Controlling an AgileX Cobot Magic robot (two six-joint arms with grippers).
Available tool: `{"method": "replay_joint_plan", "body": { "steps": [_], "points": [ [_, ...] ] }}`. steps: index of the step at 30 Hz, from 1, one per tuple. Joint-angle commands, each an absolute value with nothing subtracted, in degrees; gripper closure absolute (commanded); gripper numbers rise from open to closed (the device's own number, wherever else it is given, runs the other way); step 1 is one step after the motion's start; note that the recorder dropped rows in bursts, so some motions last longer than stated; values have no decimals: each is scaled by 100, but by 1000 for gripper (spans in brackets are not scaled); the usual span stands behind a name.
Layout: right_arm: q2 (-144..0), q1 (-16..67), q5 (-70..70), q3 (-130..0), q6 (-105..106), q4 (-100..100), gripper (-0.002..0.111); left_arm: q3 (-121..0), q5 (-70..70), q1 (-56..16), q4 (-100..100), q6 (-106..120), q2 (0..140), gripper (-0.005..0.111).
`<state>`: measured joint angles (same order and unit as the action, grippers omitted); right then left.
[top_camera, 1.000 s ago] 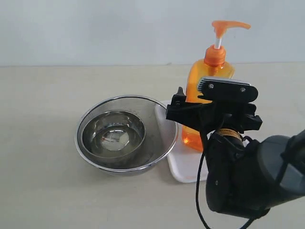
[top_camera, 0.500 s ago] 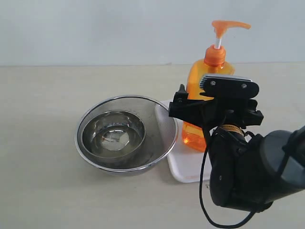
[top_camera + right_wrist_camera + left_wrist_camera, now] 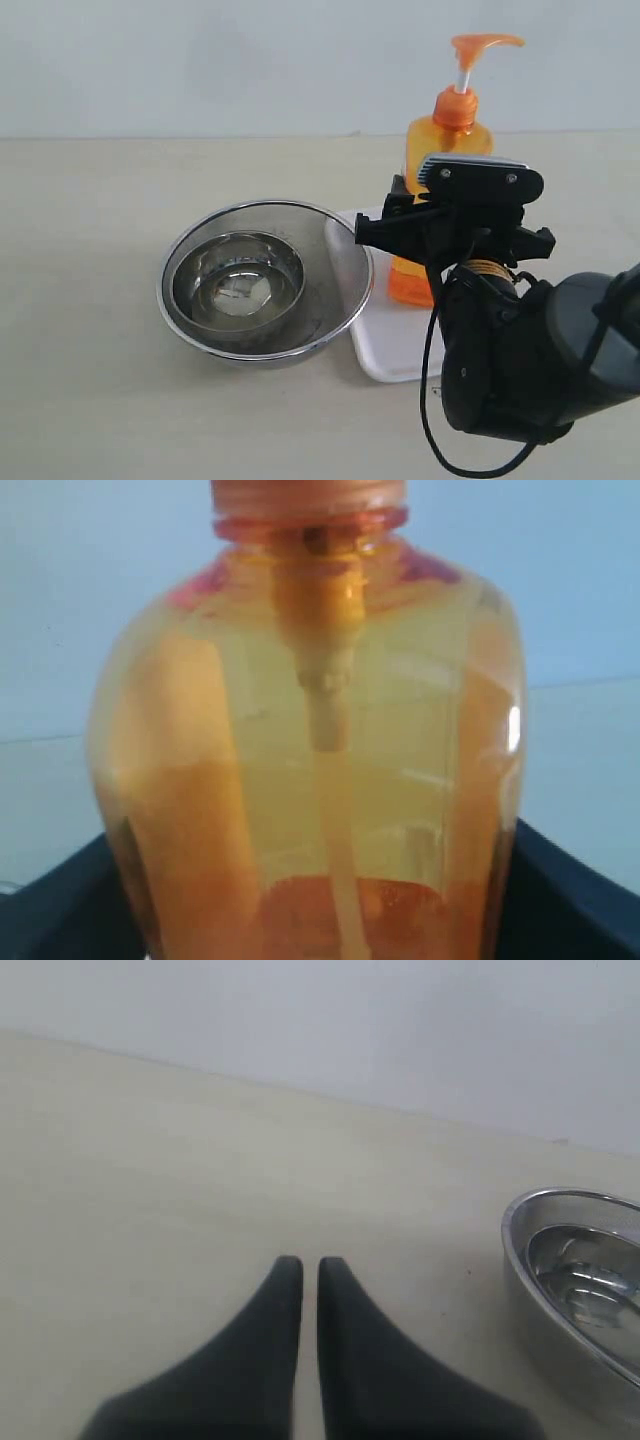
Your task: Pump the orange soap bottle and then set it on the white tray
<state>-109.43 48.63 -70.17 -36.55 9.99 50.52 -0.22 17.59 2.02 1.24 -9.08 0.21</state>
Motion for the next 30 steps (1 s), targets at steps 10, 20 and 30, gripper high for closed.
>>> {"method": "replay_joint_plan", "body": {
  "steps": [10,20,30],
  "points": [
    [-10899,4848,-6996,-3669,1706,4827,108,0,1744,225,104,-951,0,101],
    [-10565,4848,-6996,-3669,1924,4699,108,0,1744,225,104,-951,0,101],
    [-10240,4482,-6996,-3211,1640,3936,108,0,1744,225,104,-951,0,101]
  ]
}}
